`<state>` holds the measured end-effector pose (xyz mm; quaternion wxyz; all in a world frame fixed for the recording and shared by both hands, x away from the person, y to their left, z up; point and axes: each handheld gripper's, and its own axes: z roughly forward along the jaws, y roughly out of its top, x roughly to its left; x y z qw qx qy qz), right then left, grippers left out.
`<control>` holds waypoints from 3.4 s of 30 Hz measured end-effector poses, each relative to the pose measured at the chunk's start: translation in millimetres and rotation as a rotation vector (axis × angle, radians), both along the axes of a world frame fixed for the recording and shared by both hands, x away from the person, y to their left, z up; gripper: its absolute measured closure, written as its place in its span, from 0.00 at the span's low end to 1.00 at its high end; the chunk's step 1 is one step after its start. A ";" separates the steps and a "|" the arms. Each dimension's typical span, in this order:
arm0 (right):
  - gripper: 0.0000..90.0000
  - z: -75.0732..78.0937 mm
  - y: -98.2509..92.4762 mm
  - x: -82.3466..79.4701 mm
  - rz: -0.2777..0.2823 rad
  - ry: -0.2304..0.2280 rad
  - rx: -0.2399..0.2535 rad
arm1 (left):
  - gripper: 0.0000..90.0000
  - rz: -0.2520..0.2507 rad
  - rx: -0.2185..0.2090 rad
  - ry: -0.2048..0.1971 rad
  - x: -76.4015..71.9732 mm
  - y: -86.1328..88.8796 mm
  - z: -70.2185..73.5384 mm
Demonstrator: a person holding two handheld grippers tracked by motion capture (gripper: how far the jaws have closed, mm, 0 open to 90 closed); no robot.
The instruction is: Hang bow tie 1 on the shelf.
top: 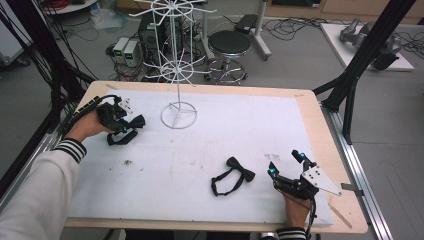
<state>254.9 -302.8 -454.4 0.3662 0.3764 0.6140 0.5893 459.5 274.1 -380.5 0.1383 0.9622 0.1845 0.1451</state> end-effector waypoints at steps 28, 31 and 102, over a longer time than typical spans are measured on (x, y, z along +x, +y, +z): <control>0.10 0.0 -0.5 -0.1 0.000 0.001 0.008 | 0.83 0.044 -0.325 -0.172 -42.4 9.6 46.1; 0.10 0.0 -0.4 -0.1 0.000 0.002 0.008 | 0.83 0.044 -0.363 -0.178 -45.0 9.6 48.2; 0.10 -0.2 -0.9 0.0 0.000 -0.004 0.009 | 0.83 0.034 -0.866 -0.336 -54.7 -57.6 115.3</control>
